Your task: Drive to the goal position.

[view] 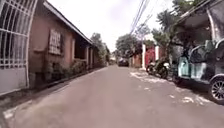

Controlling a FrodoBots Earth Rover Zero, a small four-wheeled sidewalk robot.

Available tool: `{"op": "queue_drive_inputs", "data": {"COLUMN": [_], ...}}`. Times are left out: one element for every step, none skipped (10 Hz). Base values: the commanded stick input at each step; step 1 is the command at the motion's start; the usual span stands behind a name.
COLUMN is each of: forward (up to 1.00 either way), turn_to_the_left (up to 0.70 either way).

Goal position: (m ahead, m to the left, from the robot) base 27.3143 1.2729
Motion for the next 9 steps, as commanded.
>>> {"op": "queue_drive_inputs", "data": {"forward": [0.70, 0.70, 0.70, 0.70, 0.70, 0.70, 0.70, 0.70, 0.70], "turn_to_the_left": [0.00, 0.00, 0.00, 0.00, 0.00, 0.00, 0.00, 0.00, 0.00]}}
